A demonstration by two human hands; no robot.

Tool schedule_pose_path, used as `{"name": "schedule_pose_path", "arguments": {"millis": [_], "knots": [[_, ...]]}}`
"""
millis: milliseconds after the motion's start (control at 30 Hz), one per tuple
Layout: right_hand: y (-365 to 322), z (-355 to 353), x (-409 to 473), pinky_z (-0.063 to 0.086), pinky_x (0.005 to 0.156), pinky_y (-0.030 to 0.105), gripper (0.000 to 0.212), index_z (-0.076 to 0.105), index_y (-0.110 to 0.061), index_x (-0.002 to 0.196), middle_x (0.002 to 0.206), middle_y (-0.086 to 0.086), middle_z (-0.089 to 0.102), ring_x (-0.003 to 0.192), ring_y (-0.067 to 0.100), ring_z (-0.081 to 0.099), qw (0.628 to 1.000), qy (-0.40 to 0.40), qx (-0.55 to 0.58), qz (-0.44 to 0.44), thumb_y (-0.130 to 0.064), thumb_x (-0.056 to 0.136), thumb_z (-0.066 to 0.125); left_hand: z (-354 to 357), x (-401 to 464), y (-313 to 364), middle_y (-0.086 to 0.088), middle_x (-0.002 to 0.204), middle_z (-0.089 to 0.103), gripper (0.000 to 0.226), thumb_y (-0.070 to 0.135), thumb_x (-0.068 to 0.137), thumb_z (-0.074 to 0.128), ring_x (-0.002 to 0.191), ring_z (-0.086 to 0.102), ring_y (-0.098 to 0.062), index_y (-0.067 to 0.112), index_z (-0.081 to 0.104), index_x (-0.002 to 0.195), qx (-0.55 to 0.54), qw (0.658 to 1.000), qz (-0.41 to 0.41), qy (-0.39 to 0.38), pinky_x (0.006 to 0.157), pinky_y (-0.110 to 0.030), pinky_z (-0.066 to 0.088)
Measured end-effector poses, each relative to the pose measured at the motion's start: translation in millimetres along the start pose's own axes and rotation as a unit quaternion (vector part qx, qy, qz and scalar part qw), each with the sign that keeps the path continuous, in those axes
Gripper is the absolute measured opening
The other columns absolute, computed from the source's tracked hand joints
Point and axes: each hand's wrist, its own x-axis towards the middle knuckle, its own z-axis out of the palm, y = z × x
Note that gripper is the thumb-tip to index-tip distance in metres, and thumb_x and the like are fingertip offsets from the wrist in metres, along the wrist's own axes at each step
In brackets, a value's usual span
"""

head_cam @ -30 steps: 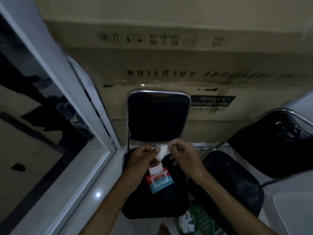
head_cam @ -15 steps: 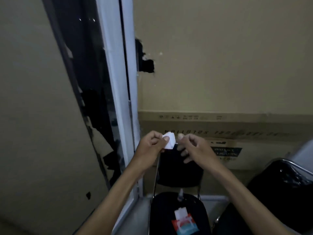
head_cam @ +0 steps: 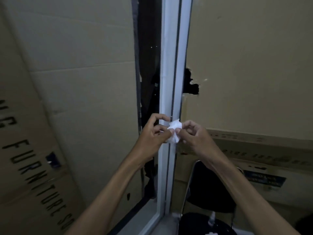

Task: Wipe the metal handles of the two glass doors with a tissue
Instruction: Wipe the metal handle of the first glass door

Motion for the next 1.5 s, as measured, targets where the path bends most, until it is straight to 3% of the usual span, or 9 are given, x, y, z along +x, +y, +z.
{"name": "schedule_pose_path", "arguments": {"millis": [200, 333, 433, 533, 767, 867, 1000, 1333, 1500], "knots": [[-11, 56, 28, 0.047, 0.066, 0.026, 0.039, 0.049, -0.024, 0.131, 0.086, 0.028, 0.065, 0.068, 0.026, 0.061, 0.984, -0.095, -0.037, -0.144, -0.006, 0.1, 0.065, -56, -17, 10, -0.009, 0.088, 0.062, 0.015, -0.003, 0.096, 0.069, 0.08, 0.054, -0.019, 0.012, 0.066, 0.098, 0.06, 0.99, 0.029, 0.121, 0.071, -0.025, 0.046], [-14, 96, 51, 0.053, 0.076, 0.051, 0.03, 0.068, -0.028, 0.12, 0.099, 0.027, 0.066, 0.089, 0.05, 0.062, 0.959, -0.19, -0.06, -0.201, -0.006, 0.1, 0.066, -86, -32, 26, 0.01, 0.077, 0.069, 0.018, -0.009, 0.094, 0.068, 0.069, 0.061, -0.001, 0.008, 0.067, 0.099, 0.129, 0.974, 0.03, 0.186, 0.069, -0.014, 0.049], [-17, 130, 64, 0.054, 0.074, 0.028, 0.033, 0.071, -0.036, 0.107, 0.09, -0.004, 0.075, 0.077, 0.02, 0.066, 0.945, -0.227, -0.061, -0.228, -0.006, 0.095, 0.072, -107, -56, 47, 0.012, 0.078, 0.064, 0.018, -0.008, 0.094, 0.068, 0.069, 0.058, 0.002, 0.006, 0.068, 0.105, 0.198, 0.951, 0.018, 0.238, 0.071, -0.014, 0.048], [-26, 165, 65, 0.049, 0.071, 0.01, 0.03, 0.071, -0.037, 0.102, 0.088, -0.001, 0.074, 0.075, 0.005, 0.063, 0.931, -0.27, -0.045, -0.243, -0.007, 0.094, 0.073, -127, -82, 57, 0.011, 0.074, 0.06, 0.013, 0.008, 0.095, 0.071, 0.068, 0.054, -0.003, 0.018, 0.07, 0.102, 0.292, 0.909, -0.002, 0.297, 0.069, -0.023, 0.047], [-34, 243, 38, 0.055, 0.07, 0.038, 0.016, 0.078, -0.022, 0.097, 0.092, 0.011, 0.075, 0.079, 0.013, 0.068, 0.892, -0.359, 0.041, -0.273, -0.01, 0.1, 0.067, -136, -150, 92, 0.009, 0.091, 0.066, 0.004, 0.024, 0.099, 0.069, 0.076, 0.06, -0.004, 0.021, 0.069, 0.102, 0.506, 0.757, -0.019, 0.413, 0.067, -0.021, 0.046], [-46, 259, 26, 0.056, 0.076, 0.02, 0.012, 0.077, -0.014, 0.098, 0.102, 0.012, 0.071, 0.086, 0.005, 0.072, 0.882, -0.374, 0.1, -0.269, -0.008, 0.1, 0.066, -135, -173, 106, 0.009, 0.097, 0.063, 0.006, 0.027, 0.101, 0.067, 0.087, 0.059, -0.007, 0.021, 0.067, 0.1, 0.53, 0.724, -0.003, 0.442, 0.073, -0.024, 0.05], [-62, 275, 13, 0.06, 0.08, 0.03, 0.013, 0.075, -0.012, 0.105, 0.096, 0.003, 0.077, 0.091, 0.018, 0.075, 0.86, -0.412, 0.157, -0.255, -0.011, 0.103, 0.062, -137, -190, 121, 0.006, 0.101, 0.065, 0.008, 0.026, 0.102, 0.066, 0.095, 0.065, -0.014, 0.019, 0.063, 0.101, 0.497, 0.72, 0.012, 0.484, 0.081, -0.038, 0.058], [-103, 331, -7, 0.063, 0.082, 0.043, 0.01, 0.075, -0.014, 0.108, 0.098, 0.002, 0.077, 0.09, 0.019, 0.075, 0.836, -0.454, 0.145, -0.273, -0.016, 0.098, 0.071, -167, -235, 168, 0.009, 0.091, 0.067, 0.003, 0.018, 0.103, 0.066, 0.081, 0.064, -0.003, 0.015, 0.065, 0.104, 0.505, 0.7, 0.016, 0.505, 0.07, -0.013, 0.048], [-124, 364, -13, 0.052, 0.062, 0.016, 0.006, 0.077, -0.022, 0.096, 0.084, -0.011, 0.074, 0.076, 0.002, 0.068, 0.852, -0.383, 0.071, -0.35, -0.019, 0.097, 0.072, -192, -288, 190, 0.006, 0.104, 0.072, 0.012, 0.024, 0.107, 0.058, 0.091, 0.067, -0.005, 0.018, 0.068, 0.109, 0.534, 0.638, -0.025, 0.555, 0.076, -0.013, 0.052]]}}
